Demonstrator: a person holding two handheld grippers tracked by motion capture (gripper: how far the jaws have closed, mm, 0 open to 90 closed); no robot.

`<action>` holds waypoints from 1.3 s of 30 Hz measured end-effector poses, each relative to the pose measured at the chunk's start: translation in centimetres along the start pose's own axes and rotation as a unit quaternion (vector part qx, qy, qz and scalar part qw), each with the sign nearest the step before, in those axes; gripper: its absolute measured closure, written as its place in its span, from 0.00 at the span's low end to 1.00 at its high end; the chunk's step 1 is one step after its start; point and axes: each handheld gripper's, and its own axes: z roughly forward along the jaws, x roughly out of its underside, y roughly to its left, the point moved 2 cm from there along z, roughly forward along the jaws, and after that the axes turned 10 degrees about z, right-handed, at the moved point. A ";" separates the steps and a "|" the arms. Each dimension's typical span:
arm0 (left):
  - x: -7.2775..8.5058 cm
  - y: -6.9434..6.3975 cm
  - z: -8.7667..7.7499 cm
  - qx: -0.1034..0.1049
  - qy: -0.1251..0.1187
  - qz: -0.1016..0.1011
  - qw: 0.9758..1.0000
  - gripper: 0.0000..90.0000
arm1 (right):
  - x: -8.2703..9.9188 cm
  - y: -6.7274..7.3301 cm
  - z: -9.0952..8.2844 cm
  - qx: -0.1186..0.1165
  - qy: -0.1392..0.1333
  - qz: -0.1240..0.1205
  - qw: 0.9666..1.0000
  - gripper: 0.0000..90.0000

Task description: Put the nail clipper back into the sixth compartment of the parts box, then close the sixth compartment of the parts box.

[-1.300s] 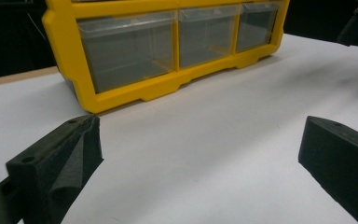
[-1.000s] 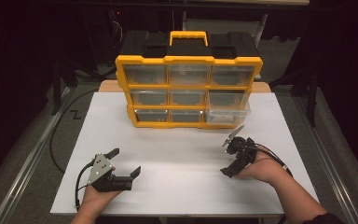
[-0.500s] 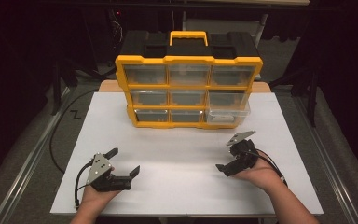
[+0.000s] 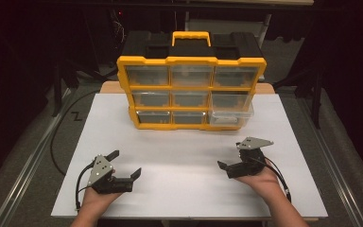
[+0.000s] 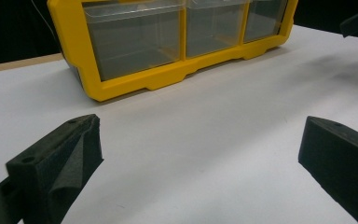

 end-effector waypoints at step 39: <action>-0.1 0.0 0.2 -0.012 -0.009 -0.007 1.000 0.00 | 2.8 -0.7 -1.7 0.022 -0.118 0.052 0.991 0.05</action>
